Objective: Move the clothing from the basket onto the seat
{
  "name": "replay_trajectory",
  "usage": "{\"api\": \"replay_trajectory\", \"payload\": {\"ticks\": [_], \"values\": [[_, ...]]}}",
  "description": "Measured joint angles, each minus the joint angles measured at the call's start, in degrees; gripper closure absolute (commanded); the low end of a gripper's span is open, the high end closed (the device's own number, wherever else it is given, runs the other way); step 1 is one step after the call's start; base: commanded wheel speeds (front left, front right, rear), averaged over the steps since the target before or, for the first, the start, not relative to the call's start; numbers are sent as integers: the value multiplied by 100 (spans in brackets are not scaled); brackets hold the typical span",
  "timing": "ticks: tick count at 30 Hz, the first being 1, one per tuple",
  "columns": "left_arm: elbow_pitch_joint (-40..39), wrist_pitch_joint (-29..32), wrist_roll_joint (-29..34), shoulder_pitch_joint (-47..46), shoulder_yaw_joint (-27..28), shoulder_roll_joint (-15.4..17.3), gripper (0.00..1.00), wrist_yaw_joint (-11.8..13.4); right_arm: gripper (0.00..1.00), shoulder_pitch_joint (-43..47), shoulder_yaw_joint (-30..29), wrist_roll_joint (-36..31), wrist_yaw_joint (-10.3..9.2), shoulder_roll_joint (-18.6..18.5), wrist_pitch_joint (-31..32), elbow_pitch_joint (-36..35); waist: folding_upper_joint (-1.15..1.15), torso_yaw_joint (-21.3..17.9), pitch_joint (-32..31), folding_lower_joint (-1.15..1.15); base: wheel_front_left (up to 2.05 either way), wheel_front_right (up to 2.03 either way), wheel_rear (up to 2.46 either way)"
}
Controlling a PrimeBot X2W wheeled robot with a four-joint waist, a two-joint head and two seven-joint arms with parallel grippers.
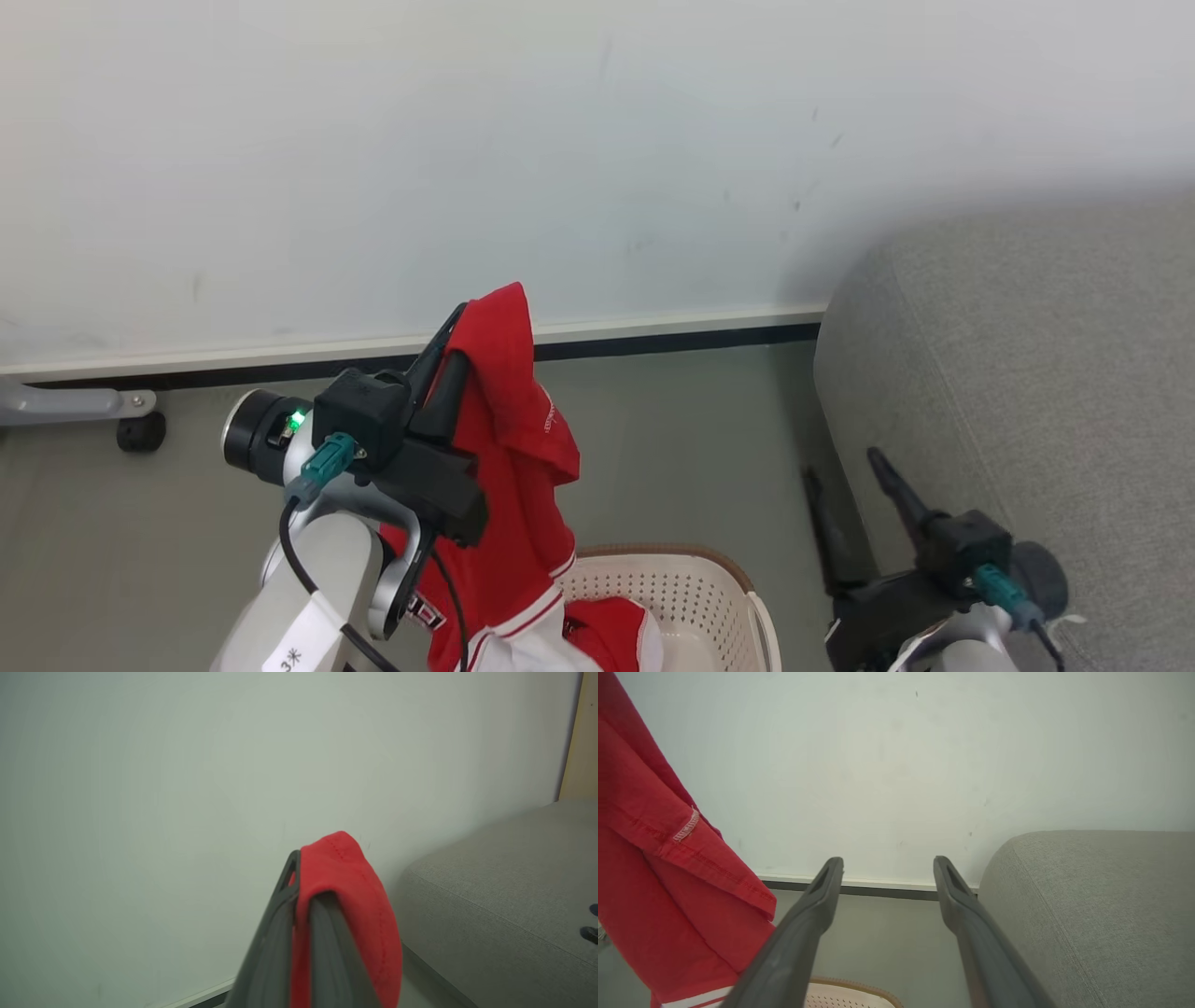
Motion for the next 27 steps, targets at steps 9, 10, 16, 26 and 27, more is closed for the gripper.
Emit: {"api": "replay_trajectory", "payload": {"ticks": [9,10,16,26,27], "values": [[-370,308,0,-48,-74,-22,100,3,0,-75,886,-226,348,14,0,174,0,23,-159,1,0,0,0],[-379,348,0,-69,-97,-41,100,3,0,-116,984,-243,382,19,1,209,0,30,-165,1,0,0,0],[-539,547,1,-184,-258,-125,100,-3,0,-359,1548,-288,490,23,0,543,1,111,-203,1,0,0,0],[-843,889,-2,-402,-599,-264,100,-56,0,-964,2418,19,524,21,8,1154,1,361,-252,1,0,0,0],[-864,899,-4,-402,-621,-277,100,-56,0,-995,2485,89,524,21,9,1199,1,383,-255,1,0,0,0]]}}
